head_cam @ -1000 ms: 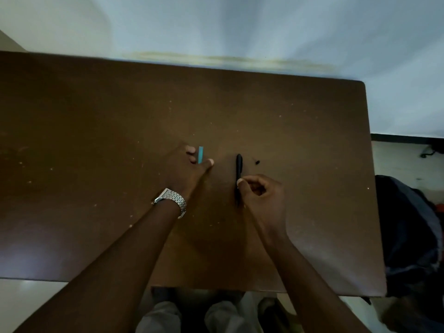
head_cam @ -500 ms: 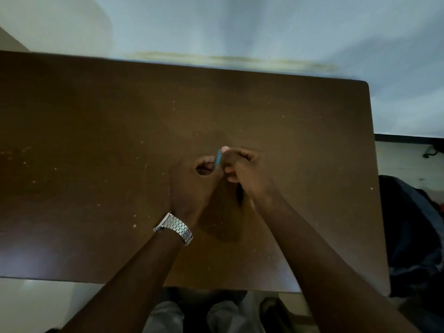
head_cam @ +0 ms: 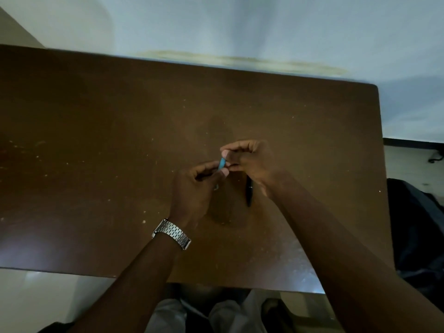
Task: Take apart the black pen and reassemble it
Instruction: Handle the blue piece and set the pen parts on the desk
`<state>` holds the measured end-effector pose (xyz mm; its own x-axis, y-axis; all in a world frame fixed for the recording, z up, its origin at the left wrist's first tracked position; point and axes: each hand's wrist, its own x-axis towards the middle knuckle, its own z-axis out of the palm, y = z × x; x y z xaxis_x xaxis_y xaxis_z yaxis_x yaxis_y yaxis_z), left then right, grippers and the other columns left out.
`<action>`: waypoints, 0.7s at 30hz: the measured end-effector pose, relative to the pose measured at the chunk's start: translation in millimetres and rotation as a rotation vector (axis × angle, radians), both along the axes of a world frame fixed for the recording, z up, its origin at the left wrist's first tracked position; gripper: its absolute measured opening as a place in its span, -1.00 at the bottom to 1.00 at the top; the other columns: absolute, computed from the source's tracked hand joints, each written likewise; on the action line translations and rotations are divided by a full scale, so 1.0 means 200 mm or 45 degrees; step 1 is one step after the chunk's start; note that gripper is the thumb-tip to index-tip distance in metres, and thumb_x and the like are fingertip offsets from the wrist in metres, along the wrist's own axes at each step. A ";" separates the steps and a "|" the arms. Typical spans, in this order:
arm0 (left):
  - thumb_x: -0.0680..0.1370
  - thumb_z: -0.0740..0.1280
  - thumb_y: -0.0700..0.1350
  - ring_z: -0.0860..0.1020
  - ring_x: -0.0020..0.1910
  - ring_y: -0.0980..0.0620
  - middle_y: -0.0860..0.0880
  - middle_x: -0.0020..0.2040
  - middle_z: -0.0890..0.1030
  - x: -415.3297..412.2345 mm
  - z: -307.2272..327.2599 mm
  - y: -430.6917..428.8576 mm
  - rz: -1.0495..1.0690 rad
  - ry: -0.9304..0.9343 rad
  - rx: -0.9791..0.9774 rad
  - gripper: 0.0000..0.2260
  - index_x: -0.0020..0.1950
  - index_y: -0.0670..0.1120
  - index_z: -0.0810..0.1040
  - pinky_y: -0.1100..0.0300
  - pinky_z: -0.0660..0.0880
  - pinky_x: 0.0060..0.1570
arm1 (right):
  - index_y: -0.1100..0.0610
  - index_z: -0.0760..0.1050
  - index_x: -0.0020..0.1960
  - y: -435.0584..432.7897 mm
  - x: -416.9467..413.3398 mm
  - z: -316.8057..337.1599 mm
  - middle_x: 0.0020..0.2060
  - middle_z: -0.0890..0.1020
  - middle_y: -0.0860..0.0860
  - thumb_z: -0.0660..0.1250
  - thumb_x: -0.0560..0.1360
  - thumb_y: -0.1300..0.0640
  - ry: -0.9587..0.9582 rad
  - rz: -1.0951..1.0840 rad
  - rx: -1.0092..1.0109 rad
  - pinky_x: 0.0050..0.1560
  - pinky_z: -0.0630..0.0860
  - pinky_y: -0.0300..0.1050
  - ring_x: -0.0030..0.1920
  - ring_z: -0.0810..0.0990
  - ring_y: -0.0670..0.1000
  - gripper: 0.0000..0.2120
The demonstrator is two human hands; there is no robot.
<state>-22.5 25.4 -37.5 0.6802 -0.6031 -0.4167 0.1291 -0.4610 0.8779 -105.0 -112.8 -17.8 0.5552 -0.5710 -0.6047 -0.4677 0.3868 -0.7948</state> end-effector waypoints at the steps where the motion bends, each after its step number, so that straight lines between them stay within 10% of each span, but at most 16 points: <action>1: 0.48 0.57 -0.10 0.73 -0.09 0.15 0.03 0.00 0.78 0.00 0.00 0.00 0.028 0.049 -0.006 -0.70 0.20 -0.05 0.73 0.25 0.64 -0.12 | 0.24 0.69 0.11 0.00 0.01 0.00 -0.06 0.71 0.05 0.38 0.61 0.33 -0.007 -0.008 -0.023 -0.03 0.69 -0.21 -0.03 0.69 0.00 -0.85; 21: 0.48 0.56 -0.18 0.73 -0.12 0.19 0.05 -0.06 0.76 0.11 0.05 -0.04 0.006 0.260 -0.069 -0.78 0.12 -0.07 0.72 0.30 0.65 -0.17 | 0.12 0.71 0.04 0.01 0.07 -0.02 -0.02 0.75 0.07 0.41 0.60 0.27 -0.053 -0.209 0.051 -0.10 0.70 -0.24 0.01 0.75 0.00 -0.88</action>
